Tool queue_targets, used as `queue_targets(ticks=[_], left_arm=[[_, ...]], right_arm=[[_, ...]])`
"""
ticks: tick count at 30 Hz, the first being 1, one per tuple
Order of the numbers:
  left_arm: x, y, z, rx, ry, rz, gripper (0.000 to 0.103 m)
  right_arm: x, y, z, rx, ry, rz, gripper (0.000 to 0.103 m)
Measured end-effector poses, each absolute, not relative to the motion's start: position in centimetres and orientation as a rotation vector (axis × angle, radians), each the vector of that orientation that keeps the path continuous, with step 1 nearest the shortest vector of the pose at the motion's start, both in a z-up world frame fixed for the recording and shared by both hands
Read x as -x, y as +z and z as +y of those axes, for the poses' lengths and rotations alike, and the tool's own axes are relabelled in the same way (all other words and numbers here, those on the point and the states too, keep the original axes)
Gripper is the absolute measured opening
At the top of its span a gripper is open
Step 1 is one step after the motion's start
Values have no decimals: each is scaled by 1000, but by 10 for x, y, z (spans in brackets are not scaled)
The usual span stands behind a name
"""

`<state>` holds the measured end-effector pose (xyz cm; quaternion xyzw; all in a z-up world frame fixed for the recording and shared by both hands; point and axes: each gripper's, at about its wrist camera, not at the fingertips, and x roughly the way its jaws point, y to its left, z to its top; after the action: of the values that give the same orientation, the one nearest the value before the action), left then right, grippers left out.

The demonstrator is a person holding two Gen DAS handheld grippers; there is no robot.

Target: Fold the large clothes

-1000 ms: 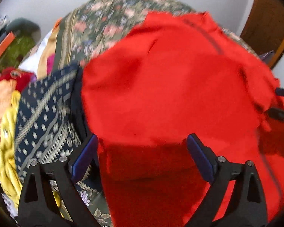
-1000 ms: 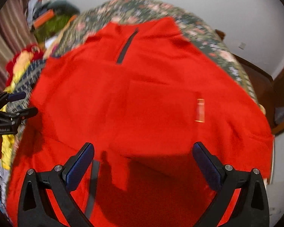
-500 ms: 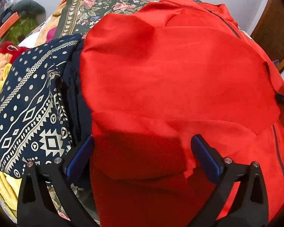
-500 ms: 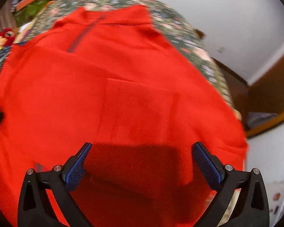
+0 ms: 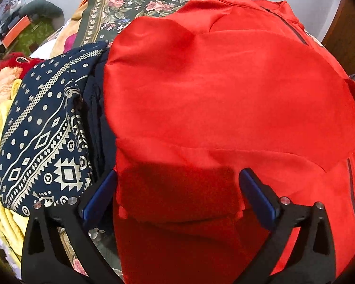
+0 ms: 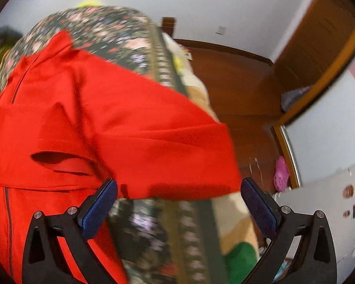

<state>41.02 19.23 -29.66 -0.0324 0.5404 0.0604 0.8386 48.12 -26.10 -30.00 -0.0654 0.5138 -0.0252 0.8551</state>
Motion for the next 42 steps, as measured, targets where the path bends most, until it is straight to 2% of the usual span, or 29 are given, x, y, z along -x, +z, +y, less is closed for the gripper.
queue_targets(ticks=[5, 12, 21, 30, 32, 34, 42], left_arm=[[-417, -284, 182, -16, 178, 1161, 103], [-435, -238, 101, -161, 16, 1062, 103], [-495, -265, -30, -284, -153, 1082, 103], [-565, -248, -103, -142, -265, 1109, 103], [-570, -241, -113, -87, -296, 1107, 103], [-573, -230, -118, -33, -313, 1094, 103], [-538, -205, -88, -129, -271, 999, 103]], right_arm=[[-461, -284, -301, 13, -40, 1055, 103], [-429, -300, -344, -124, -17, 1074, 103], [-418, -334, -390, -397, 63, 1082, 103], [-449, -355, -394, -661, 222, 1089, 93], [-461, -368, -392, -721, 224, 1119, 84], [-472, -380, -392, -766, 203, 1139, 80], [-508, -405, -405, -933, 94, 1081, 80]])
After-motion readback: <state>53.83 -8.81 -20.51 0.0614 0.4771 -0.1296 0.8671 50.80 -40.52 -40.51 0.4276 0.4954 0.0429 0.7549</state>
